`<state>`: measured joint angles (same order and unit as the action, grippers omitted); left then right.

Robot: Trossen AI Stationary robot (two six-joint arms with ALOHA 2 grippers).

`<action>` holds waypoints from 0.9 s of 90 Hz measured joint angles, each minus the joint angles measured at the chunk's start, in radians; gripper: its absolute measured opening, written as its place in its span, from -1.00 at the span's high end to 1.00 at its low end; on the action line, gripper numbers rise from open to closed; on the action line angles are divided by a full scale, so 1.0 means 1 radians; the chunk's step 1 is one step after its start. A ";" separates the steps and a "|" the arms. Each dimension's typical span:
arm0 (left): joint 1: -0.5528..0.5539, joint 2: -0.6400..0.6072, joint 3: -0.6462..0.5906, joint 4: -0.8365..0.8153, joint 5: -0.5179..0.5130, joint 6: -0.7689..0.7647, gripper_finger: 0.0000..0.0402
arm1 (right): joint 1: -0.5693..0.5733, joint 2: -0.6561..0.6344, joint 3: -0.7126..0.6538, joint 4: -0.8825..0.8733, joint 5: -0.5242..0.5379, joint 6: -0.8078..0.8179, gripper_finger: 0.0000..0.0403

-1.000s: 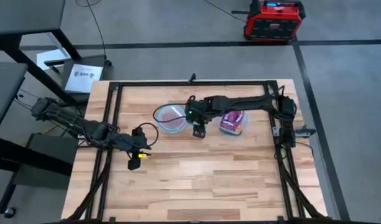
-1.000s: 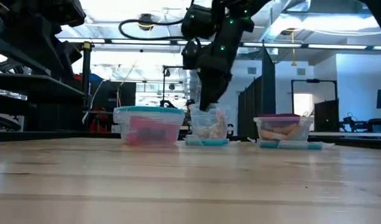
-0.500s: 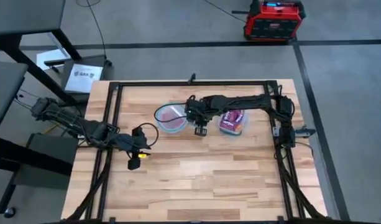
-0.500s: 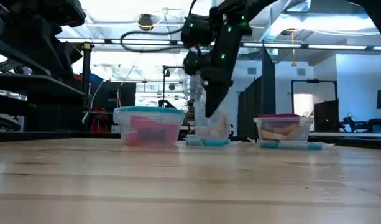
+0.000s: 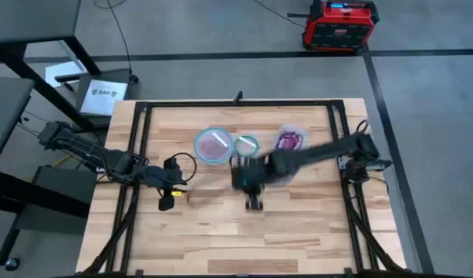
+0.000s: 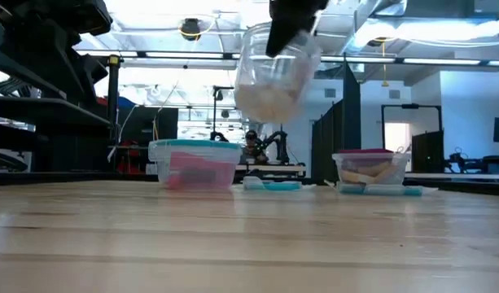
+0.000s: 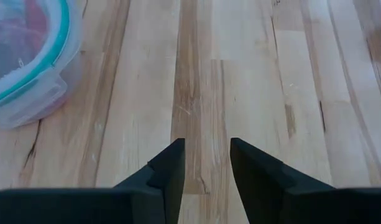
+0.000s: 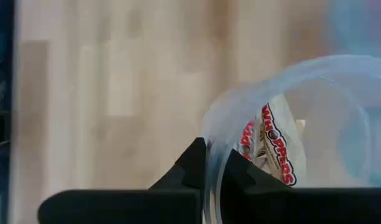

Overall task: Sort candy
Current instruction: Move the top center transparent bin to the center

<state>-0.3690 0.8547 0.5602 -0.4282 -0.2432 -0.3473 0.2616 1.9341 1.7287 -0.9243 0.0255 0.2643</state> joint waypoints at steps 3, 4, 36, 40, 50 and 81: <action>0.000 0.000 0.000 0.000 0.000 -0.002 0.44 | 0.027 0.023 -0.006 0.003 0.012 0.025 0.99; 0.000 0.000 0.000 0.000 0.000 -0.002 0.44 | 0.036 0.031 -0.007 0.003 0.015 0.032 0.99; -0.019 0.000 0.000 -0.009 0.001 -0.079 0.44 | 0.096 0.178 0.000 0.039 0.007 0.215 0.63; -0.026 0.000 0.000 -0.009 0.001 -0.094 0.44 | 0.094 0.165 0.021 0.013 -0.020 0.214 0.54; -0.040 0.000 0.000 -0.009 0.002 -0.117 0.44 | 0.073 0.109 0.120 -0.121 -0.089 0.191 0.34; -0.048 0.000 0.000 -0.008 0.002 -0.148 0.44 | -0.074 0.031 0.175 -0.170 0.369 -0.128 0.14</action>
<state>-0.4170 0.8543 0.5598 -0.4362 -0.2413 -0.4949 0.1875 1.9648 1.9035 -1.0941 0.3944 0.1367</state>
